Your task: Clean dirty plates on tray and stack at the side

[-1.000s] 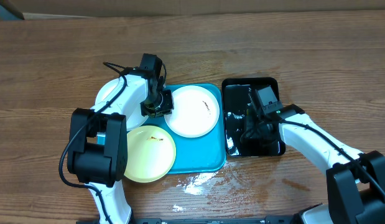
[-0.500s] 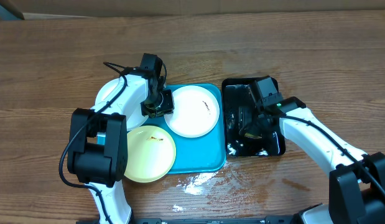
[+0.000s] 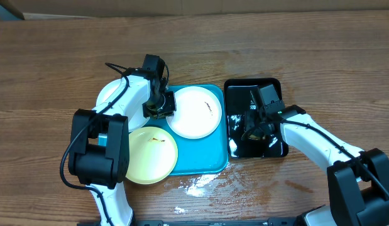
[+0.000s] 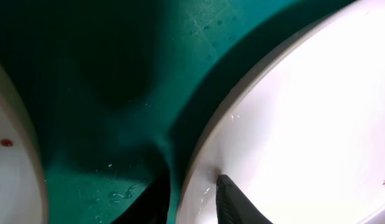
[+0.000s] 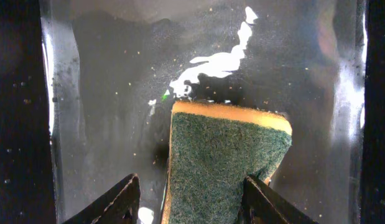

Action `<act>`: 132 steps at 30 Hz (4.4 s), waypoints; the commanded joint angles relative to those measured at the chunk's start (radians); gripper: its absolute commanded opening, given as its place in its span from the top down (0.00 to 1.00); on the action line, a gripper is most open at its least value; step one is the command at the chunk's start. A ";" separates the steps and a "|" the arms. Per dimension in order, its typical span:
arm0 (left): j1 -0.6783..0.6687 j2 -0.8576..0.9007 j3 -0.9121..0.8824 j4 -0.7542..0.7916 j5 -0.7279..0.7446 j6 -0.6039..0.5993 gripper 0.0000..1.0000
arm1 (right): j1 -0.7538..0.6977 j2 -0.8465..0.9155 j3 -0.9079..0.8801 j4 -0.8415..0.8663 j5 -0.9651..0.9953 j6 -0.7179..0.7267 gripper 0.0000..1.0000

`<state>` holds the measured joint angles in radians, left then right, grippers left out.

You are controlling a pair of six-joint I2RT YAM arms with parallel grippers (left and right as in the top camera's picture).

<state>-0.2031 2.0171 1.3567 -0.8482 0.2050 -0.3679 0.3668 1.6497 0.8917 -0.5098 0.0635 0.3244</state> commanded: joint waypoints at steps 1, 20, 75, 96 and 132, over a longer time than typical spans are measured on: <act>-0.007 0.025 0.007 -0.004 -0.034 -0.005 0.76 | -0.002 0.014 -0.011 0.008 0.014 0.061 0.45; -0.007 0.025 0.007 -0.004 -0.052 -0.002 0.89 | -0.002 0.005 0.024 -0.024 0.067 0.095 0.36; -0.007 0.025 0.007 0.019 -0.053 -0.040 0.96 | -0.002 -0.065 0.158 -0.215 0.024 0.075 0.96; -0.007 0.025 0.007 0.008 -0.048 -0.149 0.96 | 0.053 -0.057 0.194 0.151 -0.276 0.218 0.96; -0.006 0.025 0.007 0.004 -0.103 0.018 0.96 | 0.298 0.360 0.194 0.807 0.120 -0.375 0.96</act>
<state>-0.2081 2.0182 1.3621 -0.8436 0.1764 -0.3626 0.6643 1.9682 1.0622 0.2543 0.1688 0.0029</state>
